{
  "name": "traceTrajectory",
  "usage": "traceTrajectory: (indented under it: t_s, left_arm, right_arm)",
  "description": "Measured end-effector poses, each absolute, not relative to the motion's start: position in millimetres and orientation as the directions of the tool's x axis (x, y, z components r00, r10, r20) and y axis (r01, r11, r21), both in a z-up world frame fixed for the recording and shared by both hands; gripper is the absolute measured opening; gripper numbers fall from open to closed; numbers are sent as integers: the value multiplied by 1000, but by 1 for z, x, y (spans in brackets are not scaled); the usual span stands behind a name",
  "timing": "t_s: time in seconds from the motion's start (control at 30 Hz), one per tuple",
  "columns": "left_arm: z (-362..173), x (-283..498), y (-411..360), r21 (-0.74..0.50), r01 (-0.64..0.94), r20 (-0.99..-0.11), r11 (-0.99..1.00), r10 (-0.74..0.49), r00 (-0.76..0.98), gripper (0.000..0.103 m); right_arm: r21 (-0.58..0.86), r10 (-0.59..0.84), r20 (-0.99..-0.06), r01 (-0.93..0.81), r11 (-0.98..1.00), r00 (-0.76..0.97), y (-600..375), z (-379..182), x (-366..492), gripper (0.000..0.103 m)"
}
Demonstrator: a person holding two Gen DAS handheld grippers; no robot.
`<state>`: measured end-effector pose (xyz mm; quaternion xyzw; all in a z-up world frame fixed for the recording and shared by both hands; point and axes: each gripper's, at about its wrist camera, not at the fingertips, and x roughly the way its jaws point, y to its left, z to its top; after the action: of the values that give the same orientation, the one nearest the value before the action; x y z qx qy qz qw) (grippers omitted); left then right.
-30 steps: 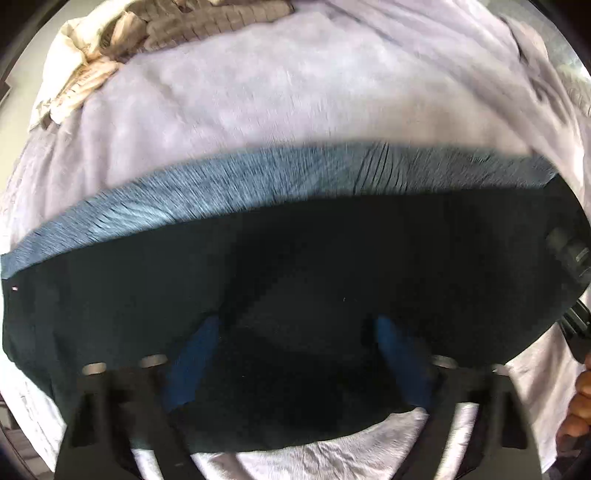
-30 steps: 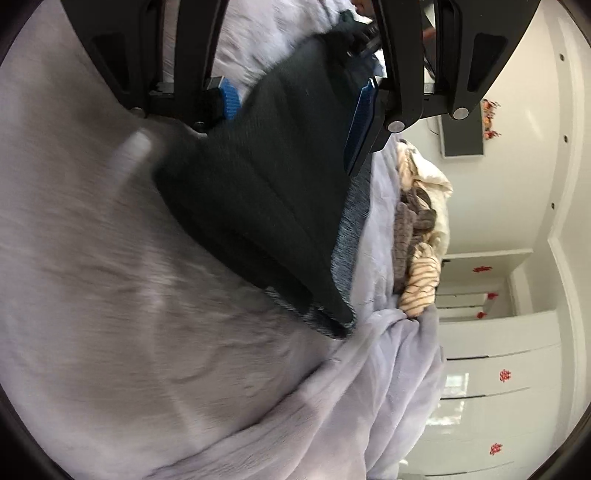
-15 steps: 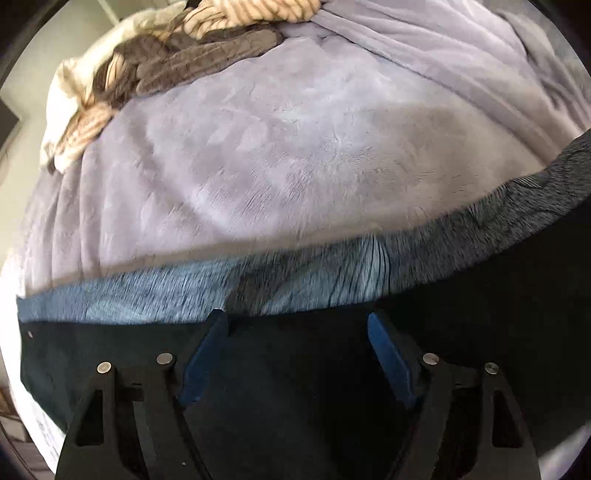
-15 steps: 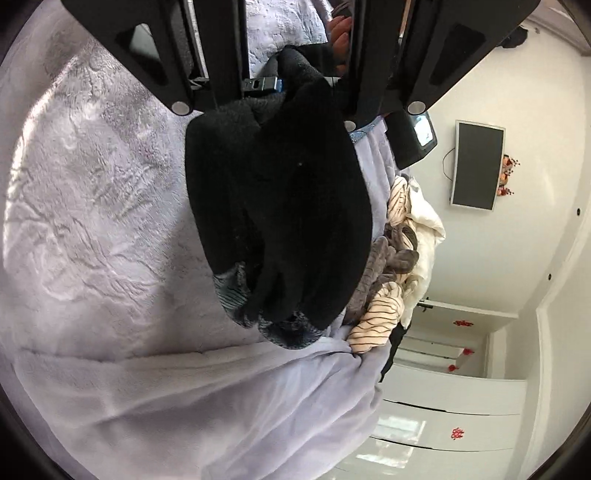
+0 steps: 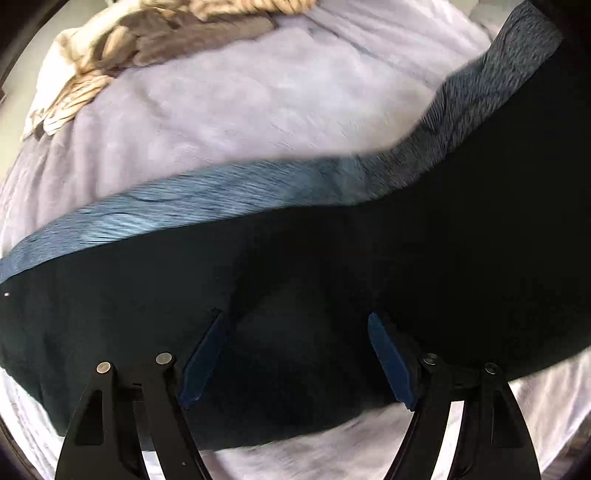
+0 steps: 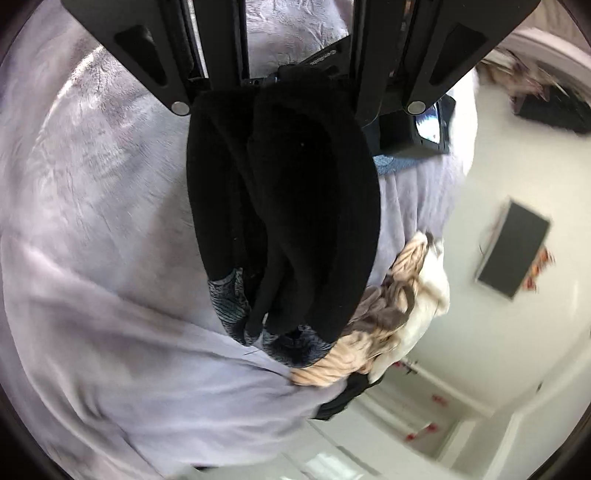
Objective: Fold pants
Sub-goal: 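Grasp the trouser leg end with the right gripper while the left gripper lowers onto the waistband, then lift the leg end with the right gripper and fold it onto the waistband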
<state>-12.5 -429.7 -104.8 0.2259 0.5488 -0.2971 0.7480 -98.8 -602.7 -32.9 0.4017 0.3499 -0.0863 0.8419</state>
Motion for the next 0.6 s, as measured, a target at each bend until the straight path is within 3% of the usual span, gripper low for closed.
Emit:
traceTrajectory:
  t_s: [0.3,0.53,0.6]
  left_arm:
    - [-44,64,-286,17,609,-936,793,-201,288,79]
    - [-61,111,-184,52,451,-958,891,-83,275,79]
    - [-62,121,-166,44,423,-959,905,-80,271,79]
  right_arm:
    - [348,24,-777,397,849,630,-488,5,-32,13]
    - [54,-70,-907,280,959,415,-357,-75,55,18]
    - [-82,-167,-927,253,964,335,-327,-101,71,27]
